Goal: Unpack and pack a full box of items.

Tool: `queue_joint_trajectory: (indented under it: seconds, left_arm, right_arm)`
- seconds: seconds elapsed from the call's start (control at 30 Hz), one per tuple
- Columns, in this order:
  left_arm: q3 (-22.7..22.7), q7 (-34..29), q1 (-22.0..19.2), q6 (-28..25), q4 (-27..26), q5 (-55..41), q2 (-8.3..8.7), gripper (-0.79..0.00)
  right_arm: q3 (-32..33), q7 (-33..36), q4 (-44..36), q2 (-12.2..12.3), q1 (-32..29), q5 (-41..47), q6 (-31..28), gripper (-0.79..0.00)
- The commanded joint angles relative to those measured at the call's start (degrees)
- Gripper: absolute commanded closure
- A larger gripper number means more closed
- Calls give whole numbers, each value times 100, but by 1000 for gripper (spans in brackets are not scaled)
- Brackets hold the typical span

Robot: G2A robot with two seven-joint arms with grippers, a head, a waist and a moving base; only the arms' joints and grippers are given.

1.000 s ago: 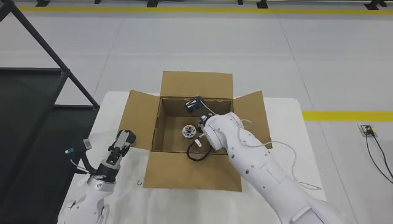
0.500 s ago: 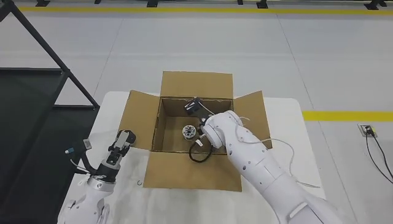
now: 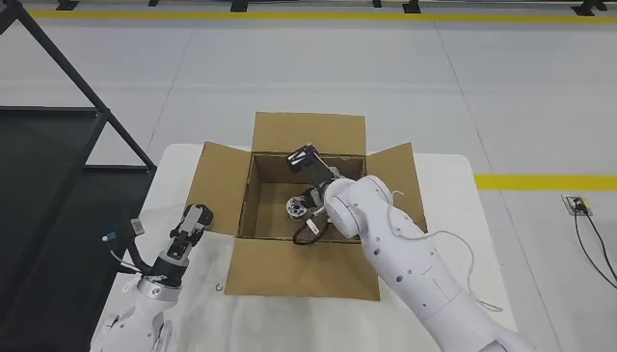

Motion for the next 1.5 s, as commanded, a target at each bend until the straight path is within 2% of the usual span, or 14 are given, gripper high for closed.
queue_joint_trajectory:
  seconds: [0.0,0.17,0.2,0.5,0.6,0.8,0.9,1.03,1.17,1.3,1.47]
  left_arm:
    - [0,0,0,0,0,0,0,-785]
    - [0,0,0,0,0,0,0,-785]
    - [0,0,0,0,0,0,0,-785]
    - [0,0,0,0,0,0,0,-785]
    - [0,0,0,0,0,0,0,-785]
    - [0,0,0,0,0,0,0,-785]
    - [0,0,0,0,0,0,0,-785]
    - [0,0,0,0,0,0,0,-785]
    - [0,0,0,0,0,0,0,-785]
    - [0,0,0,0,0,0,0,-785]
    - [0,0,0,0,0,0,0,-785]
  right_arm:
    - [384,4,-734,130,-383,25,-204,-785]
    - [1369,-143,-2614,395,-1553,423,-651,-785]
    - [1422,-140,-2717,407,-1621,470,-684,-785]
    - [1422,-140,-2717,407,-1621,470,-684,-785]
    - [1518,-365,-2770,421,-1714,495,-634,-785]
    - [2766,-660,-3200,538,-2050,1576,-372,-785]
    - [3479,-518,-3381,627,-2287,2266,-593,-785]
    - [4383,-37,-3310,765,-2488,3231,-1020,-785]
    - [4919,494,-2904,883,-2510,3967,-1209,-785]
    - [5029,1011,-2332,990,-2387,4286,-1472,-785]
    - [4691,1159,-1910,1058,-2135,4178,-1659,-785]
